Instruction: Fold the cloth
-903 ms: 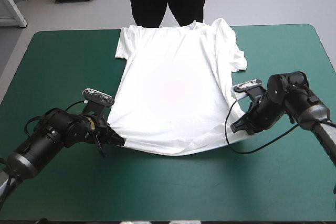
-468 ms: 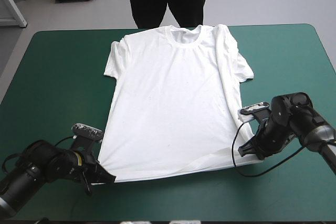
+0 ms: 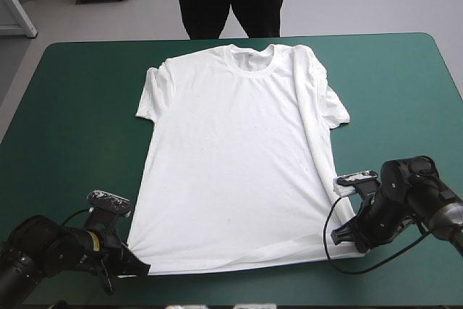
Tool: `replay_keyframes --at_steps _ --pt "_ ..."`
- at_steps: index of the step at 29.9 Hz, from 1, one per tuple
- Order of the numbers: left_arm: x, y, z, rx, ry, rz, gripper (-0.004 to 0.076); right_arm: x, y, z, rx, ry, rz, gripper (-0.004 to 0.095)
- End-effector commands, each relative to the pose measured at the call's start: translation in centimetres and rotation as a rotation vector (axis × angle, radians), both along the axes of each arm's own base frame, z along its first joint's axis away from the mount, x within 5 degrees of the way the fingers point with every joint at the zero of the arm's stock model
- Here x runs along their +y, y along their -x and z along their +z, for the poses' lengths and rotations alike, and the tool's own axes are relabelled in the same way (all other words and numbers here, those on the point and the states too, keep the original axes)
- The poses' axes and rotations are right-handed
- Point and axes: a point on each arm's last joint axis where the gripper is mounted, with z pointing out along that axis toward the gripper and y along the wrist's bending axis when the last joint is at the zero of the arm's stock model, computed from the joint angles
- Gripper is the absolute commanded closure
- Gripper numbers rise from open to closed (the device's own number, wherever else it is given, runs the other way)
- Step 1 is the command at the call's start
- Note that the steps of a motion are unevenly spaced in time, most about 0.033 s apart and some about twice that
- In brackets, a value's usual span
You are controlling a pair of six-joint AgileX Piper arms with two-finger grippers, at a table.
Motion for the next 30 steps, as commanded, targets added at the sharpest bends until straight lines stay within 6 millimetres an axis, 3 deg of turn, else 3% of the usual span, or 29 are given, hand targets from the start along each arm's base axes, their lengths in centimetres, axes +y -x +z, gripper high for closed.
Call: replay_keyframes --at_steps 1,5,8,11,14,17,22,25,30 --pt "-0.2 0.0 -0.2 0.030 0.011 0.027 0.0732 -0.1 0.4 0.9 -0.002 -0.003 0.013 0.0924" --pt "-0.6 0.0 -0.7 0.079 0.032 0.035 0.0687 0.0 0.4 0.9 -0.001 -0.007 0.014 0.0814" --pt "-0.8 0.0 -0.6 0.085 0.049 0.038 0.0590 0.0 0.4 0.9 0.001 -0.008 0.014 0.0603" --pt "-0.8 0.2 -0.7 0.103 0.050 0.038 0.0498 -0.1 0.4 0.9 -0.001 -0.003 0.016 0.0332" --pt "-0.7 0.4 -0.5 0.133 0.034 0.034 0.0417 0.0 0.2 1.2 -0.011 -0.005 0.005 0.0178" --pt "-0.6 0.4 0.8 0.125 0.026 0.028 0.0341 0.0 -0.3 2.4 -0.063 -0.008 -0.008 0.0165" --pt "-0.3 -1.5 6.3 -0.118 0.045 0.099 0.0317 -0.5 -2.2 6.9 -0.264 0.047 -0.047 0.0165" --pt "0.2 -3.3 9.4 -0.304 0.001 0.170 0.0317 -0.9 -3.6 10.0 -0.428 0.079 -0.091 0.0165" --pt "-0.3 -7.4 11.7 -0.456 -0.115 0.207 0.0317 -1.2 -5.1 14.4 -0.671 0.072 -0.153 0.0165"
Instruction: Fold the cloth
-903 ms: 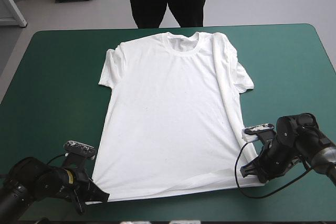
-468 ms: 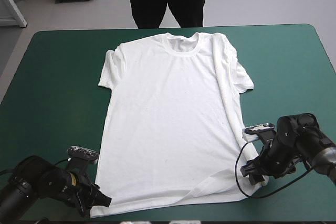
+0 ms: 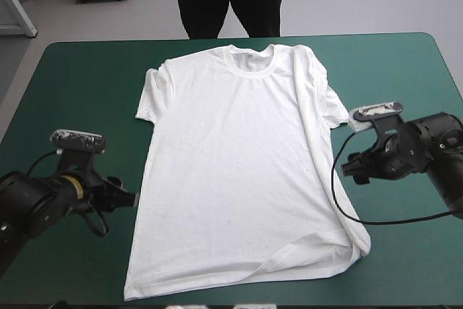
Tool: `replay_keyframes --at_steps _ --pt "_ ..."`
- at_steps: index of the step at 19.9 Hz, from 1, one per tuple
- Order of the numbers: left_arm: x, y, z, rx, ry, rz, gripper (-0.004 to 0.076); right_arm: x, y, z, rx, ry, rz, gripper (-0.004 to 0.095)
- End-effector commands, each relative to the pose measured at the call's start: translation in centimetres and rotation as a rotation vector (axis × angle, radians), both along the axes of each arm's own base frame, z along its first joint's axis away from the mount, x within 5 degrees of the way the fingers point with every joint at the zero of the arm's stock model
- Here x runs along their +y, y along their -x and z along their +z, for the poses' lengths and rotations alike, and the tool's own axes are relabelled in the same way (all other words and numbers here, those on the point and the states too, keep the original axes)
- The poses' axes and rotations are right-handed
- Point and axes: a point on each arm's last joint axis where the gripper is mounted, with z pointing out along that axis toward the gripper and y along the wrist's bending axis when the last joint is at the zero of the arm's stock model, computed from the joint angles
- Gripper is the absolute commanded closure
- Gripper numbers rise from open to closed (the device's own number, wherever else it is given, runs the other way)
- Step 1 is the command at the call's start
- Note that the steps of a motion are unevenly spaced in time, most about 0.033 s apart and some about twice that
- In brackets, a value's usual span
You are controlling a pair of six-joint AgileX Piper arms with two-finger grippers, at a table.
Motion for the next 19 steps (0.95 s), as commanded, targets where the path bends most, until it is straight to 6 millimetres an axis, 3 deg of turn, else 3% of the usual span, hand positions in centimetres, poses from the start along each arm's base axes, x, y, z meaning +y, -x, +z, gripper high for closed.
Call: replay_keyframes --at_steps 1,4,5,9,13,19 --pt "-0.9 -3.5 2.0 -0.149 -0.060 0.014 0.0317 -0.4 -0.6 4.2 -0.228 -0.004 -0.033 0.0165" --pt "-2.8 -7.2 1.5 -0.164 -0.099 -0.013 0.0317 -0.7 -0.7 5.9 -0.303 0.019 -0.045 0.0165" --pt "-3.6 -9.2 0.5 -0.146 -0.112 -0.012 0.0317 -0.9 -0.8 6.2 -0.315 0.035 -0.046 0.0165" --pt "-2.7 -14.9 -3.4 -0.023 -0.026 0.071 0.0317 -1.1 -0.8 6.3 -0.324 0.054 -0.053 0.0165" --pt "-1.6 -18.1 -6.9 0.050 0.019 0.090 0.0317 -0.9 -1.4 5.9 -0.309 0.058 -0.051 0.0165" --pt "-2.6 -21.8 -10.2 0.112 -0.031 0.025 0.0317 -0.5 -2.8 4.6 -0.257 0.060 -0.047 0.0166"
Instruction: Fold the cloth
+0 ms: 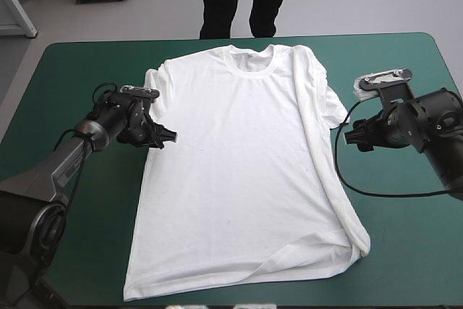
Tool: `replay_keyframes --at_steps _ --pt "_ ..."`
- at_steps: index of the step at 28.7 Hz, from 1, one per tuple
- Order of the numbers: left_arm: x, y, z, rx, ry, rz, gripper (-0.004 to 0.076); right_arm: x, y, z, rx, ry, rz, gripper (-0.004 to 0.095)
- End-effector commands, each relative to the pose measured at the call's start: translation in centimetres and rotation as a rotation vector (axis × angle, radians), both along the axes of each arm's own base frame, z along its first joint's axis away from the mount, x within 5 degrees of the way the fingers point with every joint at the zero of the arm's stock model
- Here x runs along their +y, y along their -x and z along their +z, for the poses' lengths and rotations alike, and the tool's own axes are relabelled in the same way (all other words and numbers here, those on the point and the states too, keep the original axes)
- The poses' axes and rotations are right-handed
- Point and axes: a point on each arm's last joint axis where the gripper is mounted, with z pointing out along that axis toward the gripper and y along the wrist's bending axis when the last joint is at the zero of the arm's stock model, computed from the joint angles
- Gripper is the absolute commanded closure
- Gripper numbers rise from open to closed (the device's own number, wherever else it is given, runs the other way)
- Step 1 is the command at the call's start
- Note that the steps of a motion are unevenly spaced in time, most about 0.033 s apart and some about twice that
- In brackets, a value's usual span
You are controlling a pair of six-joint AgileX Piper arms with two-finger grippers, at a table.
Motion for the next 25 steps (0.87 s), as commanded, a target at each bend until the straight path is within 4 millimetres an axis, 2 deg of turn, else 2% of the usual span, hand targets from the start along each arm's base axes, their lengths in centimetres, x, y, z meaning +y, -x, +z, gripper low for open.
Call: replay_keyframes --at_steps 1,10,13,16,20,23,25 --pt "-0.4 -1.3 1.7 -0.073 0.022 -0.012 0.0317 -0.1 0.0 1.6 -0.093 0.000 0.008 0.0165" --pt "-0.8 -2.8 -1.3 0.035 0.006 -0.001 0.0318 -0.1 -0.1 1.4 -0.079 0.003 0.006 0.0168" --pt "-1.2 -2.9 -2.4 0.085 0.031 -0.020 0.0346 -0.1 -0.2 1.4 -0.075 0.007 0.005 0.0168" --pt "-1.6 -2.9 -3.2 0.118 0.059 -0.038 0.0460 0.0 -0.4 1.1 -0.062 0.010 0.005 0.0169" --pt "-1.7 -3.1 -3.8 0.129 0.059 -0.050 0.0720 0.5 -1.6 -0.1 -0.025 -0.002 0.009 0.0169" --pt "-1.7 -3.1 -3.8 0.127 0.048 -0.059 0.0733 1.2 -2.9 -1.3 0.004 -0.042 0.017 0.0169" --pt "-1.7 -3.1 -3.8 0.127 0.048 -0.059 0.0733 2.0 -4.5 -3.2 0.056 -0.079 0.025 0.0169"
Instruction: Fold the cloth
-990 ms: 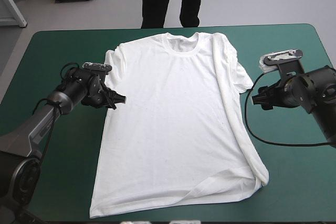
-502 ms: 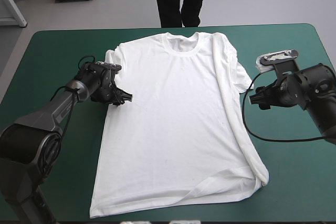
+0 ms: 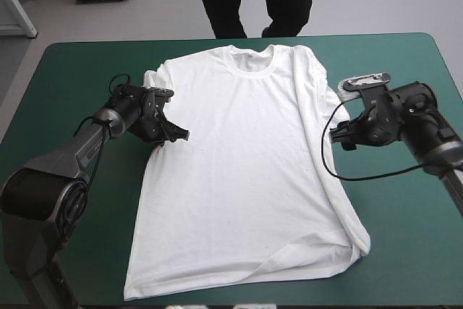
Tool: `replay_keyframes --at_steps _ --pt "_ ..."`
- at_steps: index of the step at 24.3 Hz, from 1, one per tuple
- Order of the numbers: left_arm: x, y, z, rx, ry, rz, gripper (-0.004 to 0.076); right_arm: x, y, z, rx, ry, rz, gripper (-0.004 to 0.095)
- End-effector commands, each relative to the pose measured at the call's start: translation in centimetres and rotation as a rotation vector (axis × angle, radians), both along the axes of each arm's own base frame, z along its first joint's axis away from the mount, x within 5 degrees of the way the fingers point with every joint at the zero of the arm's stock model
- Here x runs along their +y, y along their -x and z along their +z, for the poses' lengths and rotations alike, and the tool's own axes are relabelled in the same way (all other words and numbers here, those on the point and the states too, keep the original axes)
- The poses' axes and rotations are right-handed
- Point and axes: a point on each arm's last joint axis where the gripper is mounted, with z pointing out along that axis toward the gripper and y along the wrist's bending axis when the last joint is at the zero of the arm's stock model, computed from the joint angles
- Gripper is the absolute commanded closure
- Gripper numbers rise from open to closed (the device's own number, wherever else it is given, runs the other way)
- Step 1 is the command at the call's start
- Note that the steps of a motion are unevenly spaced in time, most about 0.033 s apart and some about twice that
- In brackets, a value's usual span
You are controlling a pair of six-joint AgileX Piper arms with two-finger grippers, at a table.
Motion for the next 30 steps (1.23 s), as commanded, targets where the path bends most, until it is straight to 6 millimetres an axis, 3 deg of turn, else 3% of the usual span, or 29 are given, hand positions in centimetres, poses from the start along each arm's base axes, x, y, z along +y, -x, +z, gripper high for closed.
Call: replay_keyframes --at_steps 1,6,11,13,17,25,30 --pt "-0.1 -0.1 -0.3 0.000 0.003 -0.002 0.0733 1.1 -2.2 -0.7 -0.042 -0.063 0.026 0.0169" --pt "-0.1 0.0 -0.2 0.004 0.001 -0.002 0.0733 2.4 -5.9 -5.6 0.009 -0.083 0.031 0.0169" --pt "-0.1 0.0 -0.2 0.003 0.002 -0.002 0.0733 3.0 -8.4 -7.0 0.004 -0.079 0.042 0.0177" --pt "-0.1 0.0 -0.2 0.002 0.000 -0.003 0.0733 3.3 -9.4 -7.6 0.009 -0.077 0.042 0.0241" --pt "-0.1 0.0 -0.2 0.004 0.000 -0.003 0.0733 3.5 -10.2 -9.4 0.065 -0.069 0.037 0.0380" --pt "0.0 0.0 -0.3 0.011 -0.011 -0.029 0.0733 3.7 -10.8 -11.9 0.130 -0.066 0.026 0.0485" --pt "0.0 0.0 -0.3 0.011 -0.011 -0.029 0.0733 3.9 -10.9 -13.1 0.176 -0.077 0.019 0.0659"
